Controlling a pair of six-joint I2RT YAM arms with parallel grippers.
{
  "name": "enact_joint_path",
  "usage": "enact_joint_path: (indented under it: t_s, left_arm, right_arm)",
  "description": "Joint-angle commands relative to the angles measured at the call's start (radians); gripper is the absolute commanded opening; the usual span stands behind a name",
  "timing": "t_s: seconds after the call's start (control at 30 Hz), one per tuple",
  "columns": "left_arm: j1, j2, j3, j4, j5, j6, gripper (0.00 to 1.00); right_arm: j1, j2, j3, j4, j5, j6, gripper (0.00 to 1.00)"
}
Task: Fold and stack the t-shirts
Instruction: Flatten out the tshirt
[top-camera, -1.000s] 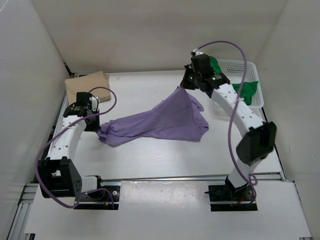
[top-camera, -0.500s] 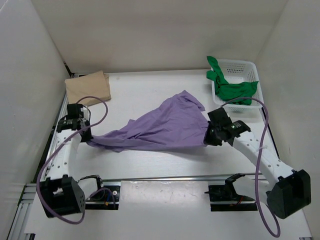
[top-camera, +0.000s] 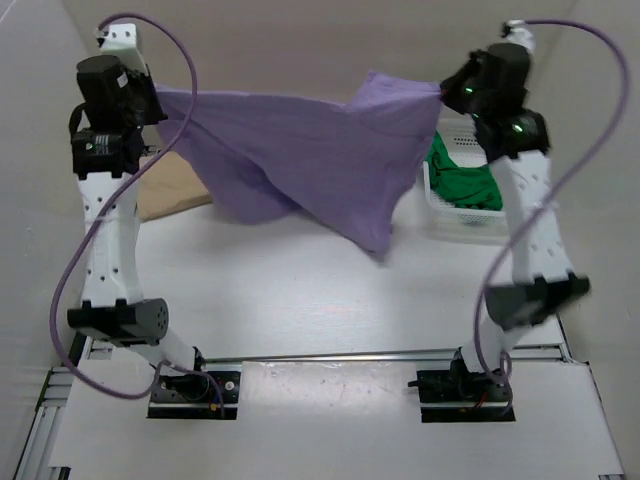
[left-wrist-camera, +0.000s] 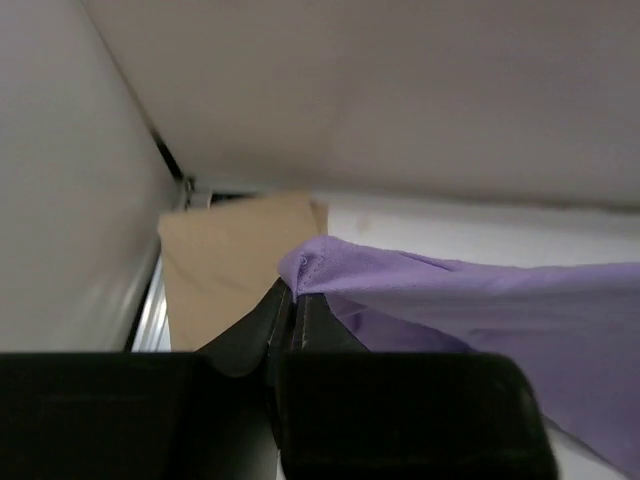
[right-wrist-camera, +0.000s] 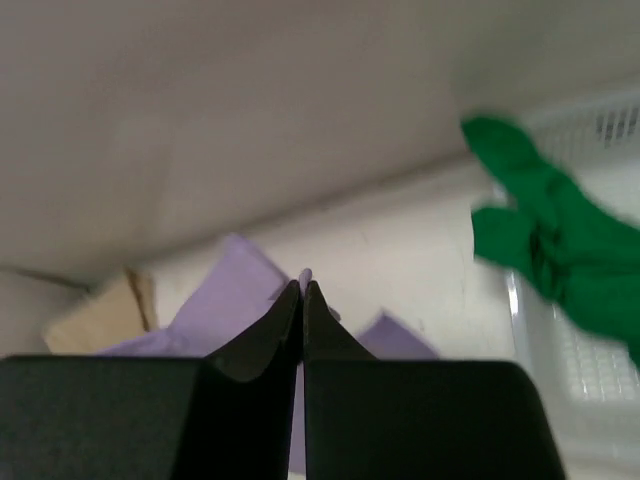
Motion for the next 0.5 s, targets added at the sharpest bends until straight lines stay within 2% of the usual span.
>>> enact_joint_path:
  t_s: [0.0,0.07,0.17,0.2,0.3,0.33,0.43,0.47]
  left_arm:
    - [0.003,-0.076,0.021,0.055,-0.001,0.000,0.10]
    - [0.003,-0.124,-0.038,0.055,0.009,0.000,0.10]
    - [0.003,-0.211,-0.225,0.065,0.054,0.000,0.10]
    - [0.003,-0.236,-0.331,0.074,0.065,0.000,0.10]
    - [0.003,-0.327,-0.481,0.084,0.065,0.000,0.10]
    - [0.003,-0.351,-0.578,0.084,0.065,0.000,0.10]
    - [0.003,-0.460,-0.766,0.084,0.030,0.000,0.10]
    - [0.003,-0.490,-0.814,0.084,0.013,0.000,0.10]
  right_arm:
    - [-0.040,-0.325,-0.244,0.270,0.028,0.033,0.00]
    - [-0.049,-0.364,-0.299,0.266,0.016,0.052,0.00]
    - [-0.038,-0.436,-0.361,0.186,-0.006,0.052,0.00]
    - [-0.021,-0.462,-0.446,0.177,-0.006,0.052,0.00]
    - [0.019,-0.600,-0.627,0.176,0.016,0.052,0.00]
    - [0.032,-0.641,-0.761,0.176,0.016,0.052,0.00]
    - [0.055,-0.836,-0.984,0.143,0.028,0.120,0.00]
    - [0.066,-0.943,-1.140,0.118,0.028,0.166,0.00]
